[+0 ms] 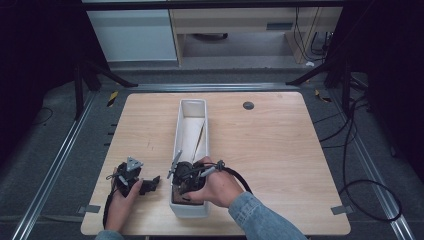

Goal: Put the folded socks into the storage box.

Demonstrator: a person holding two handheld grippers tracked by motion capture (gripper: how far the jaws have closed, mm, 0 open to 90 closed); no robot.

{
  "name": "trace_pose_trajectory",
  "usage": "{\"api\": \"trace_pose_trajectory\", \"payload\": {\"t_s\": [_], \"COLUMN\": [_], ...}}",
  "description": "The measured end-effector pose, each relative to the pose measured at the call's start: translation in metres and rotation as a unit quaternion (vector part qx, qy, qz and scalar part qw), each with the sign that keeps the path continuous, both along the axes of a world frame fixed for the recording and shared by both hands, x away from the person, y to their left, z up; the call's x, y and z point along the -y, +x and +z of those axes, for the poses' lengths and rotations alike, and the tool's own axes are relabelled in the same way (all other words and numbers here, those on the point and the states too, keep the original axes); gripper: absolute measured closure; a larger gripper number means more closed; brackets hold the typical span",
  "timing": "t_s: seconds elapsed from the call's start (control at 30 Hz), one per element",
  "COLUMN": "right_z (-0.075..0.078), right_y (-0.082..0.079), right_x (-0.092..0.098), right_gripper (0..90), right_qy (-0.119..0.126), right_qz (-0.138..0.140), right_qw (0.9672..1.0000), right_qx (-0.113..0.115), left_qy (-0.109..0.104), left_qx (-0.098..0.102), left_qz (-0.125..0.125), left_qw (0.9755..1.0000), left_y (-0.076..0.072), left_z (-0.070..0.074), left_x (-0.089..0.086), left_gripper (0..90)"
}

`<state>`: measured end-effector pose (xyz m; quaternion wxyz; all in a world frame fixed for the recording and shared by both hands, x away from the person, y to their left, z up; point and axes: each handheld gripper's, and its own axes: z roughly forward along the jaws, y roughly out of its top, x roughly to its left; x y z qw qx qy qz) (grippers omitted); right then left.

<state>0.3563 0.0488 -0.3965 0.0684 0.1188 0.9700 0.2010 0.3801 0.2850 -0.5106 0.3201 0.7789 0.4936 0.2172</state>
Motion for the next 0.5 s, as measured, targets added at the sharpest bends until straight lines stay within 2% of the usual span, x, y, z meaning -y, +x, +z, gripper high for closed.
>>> {"api": "trace_pose_trajectory", "payload": {"t_s": [0.5], "right_z": [-0.0016], "right_y": [0.0005], "right_x": [0.0001], "right_gripper": [45.2], "right_qy": [0.005], "right_qz": [-0.004], "right_qw": [1.0000], "right_qx": [-0.005], "left_qy": [0.000], "left_qx": [0.000], "left_qz": [0.000], "left_qw": [1.0000], "left_y": [0.0000], "left_z": [0.0000], "left_x": [0.0000], "left_gripper": [0.0]}}
